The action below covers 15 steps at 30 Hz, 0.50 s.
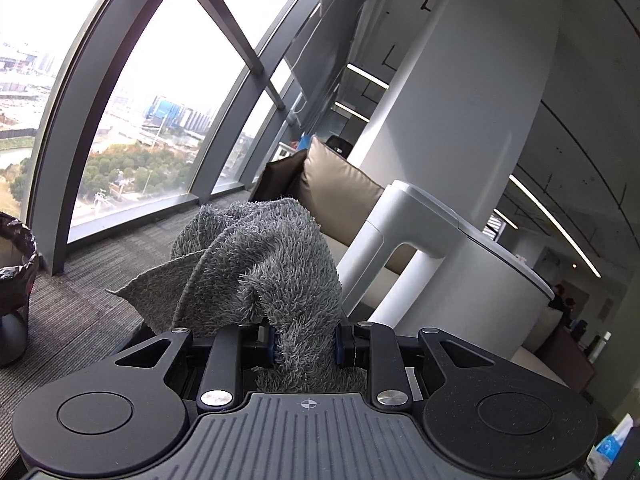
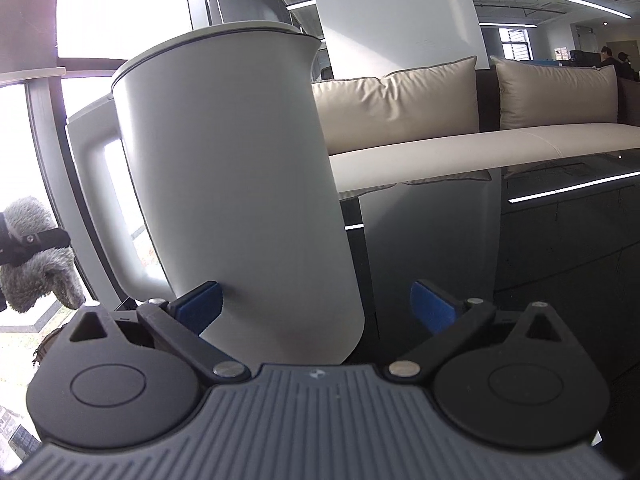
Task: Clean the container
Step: 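Rotate the kettle with the right tool while the left tool wipes its side with the cloth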
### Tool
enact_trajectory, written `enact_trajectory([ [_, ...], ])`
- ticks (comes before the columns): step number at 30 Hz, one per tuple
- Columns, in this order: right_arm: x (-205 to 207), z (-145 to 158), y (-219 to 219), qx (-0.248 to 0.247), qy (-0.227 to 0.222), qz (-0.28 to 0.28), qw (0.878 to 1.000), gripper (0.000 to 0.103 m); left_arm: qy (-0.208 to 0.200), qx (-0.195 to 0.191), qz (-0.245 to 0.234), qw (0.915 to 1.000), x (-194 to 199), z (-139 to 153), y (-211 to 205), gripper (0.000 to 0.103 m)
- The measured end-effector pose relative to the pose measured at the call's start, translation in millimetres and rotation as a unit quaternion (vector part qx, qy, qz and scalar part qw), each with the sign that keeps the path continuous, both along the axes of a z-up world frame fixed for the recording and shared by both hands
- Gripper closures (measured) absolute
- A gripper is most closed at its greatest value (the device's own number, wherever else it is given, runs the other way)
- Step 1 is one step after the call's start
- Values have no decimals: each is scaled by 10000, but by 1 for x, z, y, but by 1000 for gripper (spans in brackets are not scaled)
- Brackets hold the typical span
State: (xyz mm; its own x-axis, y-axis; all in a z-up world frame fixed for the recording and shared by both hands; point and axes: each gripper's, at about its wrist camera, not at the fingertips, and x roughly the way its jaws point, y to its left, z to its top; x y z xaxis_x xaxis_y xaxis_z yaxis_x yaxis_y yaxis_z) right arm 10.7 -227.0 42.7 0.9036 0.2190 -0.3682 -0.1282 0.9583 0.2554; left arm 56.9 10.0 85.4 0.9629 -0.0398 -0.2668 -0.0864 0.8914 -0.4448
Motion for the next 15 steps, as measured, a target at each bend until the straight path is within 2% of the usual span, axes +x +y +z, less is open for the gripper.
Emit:
enact_trajectory([
  [6,0,0,2,-33,-15,-39,10000,1,72,69,58,9999,1,-4,3,81],
  [15,-23,7,31,-343,-410,256,9982,1,246,-61,260,9993,0,-6,32,81],
])
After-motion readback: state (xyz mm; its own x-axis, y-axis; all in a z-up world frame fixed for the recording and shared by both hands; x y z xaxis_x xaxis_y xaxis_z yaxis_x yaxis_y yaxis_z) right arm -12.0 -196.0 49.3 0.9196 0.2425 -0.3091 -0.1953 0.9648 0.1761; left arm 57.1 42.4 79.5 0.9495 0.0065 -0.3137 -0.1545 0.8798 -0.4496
